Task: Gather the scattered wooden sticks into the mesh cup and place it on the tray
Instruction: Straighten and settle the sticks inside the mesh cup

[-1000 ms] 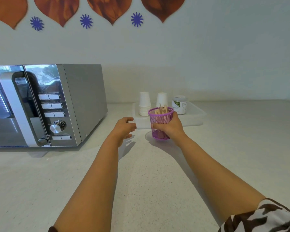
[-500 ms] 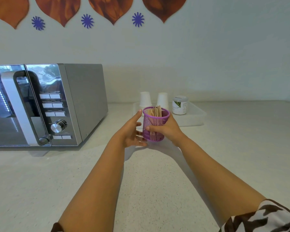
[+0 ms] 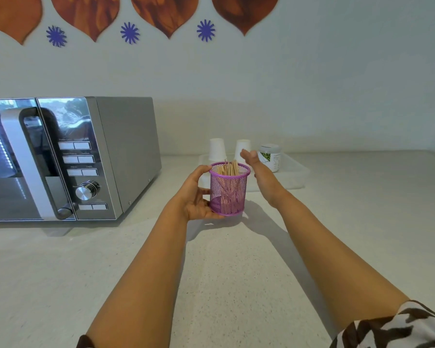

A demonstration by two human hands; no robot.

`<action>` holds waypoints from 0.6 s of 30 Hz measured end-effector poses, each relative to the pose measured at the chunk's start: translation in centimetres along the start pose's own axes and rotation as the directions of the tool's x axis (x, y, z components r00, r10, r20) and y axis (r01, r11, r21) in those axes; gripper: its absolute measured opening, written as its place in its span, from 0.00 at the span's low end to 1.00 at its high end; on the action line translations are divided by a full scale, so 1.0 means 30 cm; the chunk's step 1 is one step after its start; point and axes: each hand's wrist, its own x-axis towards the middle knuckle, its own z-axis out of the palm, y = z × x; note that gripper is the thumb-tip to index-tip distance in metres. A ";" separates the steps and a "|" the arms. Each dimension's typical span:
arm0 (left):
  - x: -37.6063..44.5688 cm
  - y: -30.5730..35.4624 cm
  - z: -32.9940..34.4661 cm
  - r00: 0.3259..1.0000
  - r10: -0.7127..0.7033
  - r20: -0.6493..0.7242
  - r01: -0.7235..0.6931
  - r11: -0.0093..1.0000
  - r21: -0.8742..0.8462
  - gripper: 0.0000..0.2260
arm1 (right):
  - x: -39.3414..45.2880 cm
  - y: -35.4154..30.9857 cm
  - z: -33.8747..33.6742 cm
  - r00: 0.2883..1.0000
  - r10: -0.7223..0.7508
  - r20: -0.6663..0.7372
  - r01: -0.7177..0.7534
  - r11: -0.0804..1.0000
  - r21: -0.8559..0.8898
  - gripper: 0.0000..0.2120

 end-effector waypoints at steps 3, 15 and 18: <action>-0.004 0.003 0.005 1.000 -0.005 0.006 0.005 1.000 0.005 0.31 | 0.001 -0.002 -0.005 0.999 -0.021 0.048 0.024 0.997 -0.067 0.27; -0.008 -0.004 0.009 0.998 -0.052 0.039 0.050 0.997 0.055 0.33 | 0.021 -0.053 -0.010 0.992 -0.104 -0.078 0.078 0.955 -0.287 0.16; -0.001 -0.008 0.010 0.996 -0.076 0.047 0.072 0.994 0.084 0.35 | 0.029 -0.064 -0.015 0.989 -0.096 -0.108 0.054 0.938 -0.343 0.16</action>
